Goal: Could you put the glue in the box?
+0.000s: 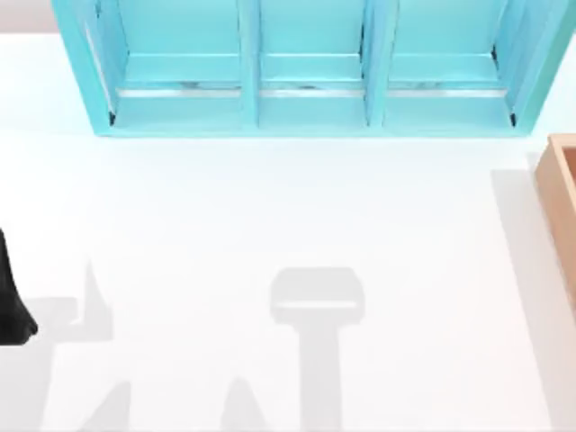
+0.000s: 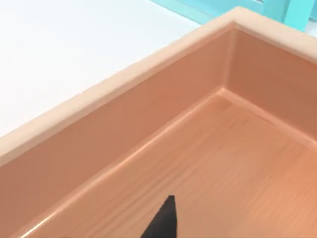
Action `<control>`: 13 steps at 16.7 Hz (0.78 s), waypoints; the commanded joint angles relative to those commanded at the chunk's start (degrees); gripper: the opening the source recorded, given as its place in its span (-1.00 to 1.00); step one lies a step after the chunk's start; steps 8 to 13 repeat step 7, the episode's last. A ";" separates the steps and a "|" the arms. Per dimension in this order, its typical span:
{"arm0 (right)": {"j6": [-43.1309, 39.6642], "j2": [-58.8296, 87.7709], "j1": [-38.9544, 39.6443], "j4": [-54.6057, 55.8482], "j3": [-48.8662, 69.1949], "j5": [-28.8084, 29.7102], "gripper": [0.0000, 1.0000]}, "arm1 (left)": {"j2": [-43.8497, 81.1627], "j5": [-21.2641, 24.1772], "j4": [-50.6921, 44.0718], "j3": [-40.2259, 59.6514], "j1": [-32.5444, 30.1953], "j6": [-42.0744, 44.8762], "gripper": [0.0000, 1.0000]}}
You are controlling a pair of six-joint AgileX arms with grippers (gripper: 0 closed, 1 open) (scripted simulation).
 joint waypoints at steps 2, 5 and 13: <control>0.00 0.00 0.00 0.00 0.00 0.00 1.00 | 0.00 0.00 0.00 0.00 0.00 0.00 1.00; 0.00 0.00 0.00 0.00 0.00 0.00 1.00 | 0.00 0.00 0.00 0.00 0.00 0.00 1.00; 0.00 0.00 0.00 0.00 0.00 0.00 1.00 | 0.00 0.00 0.00 0.00 0.00 0.00 1.00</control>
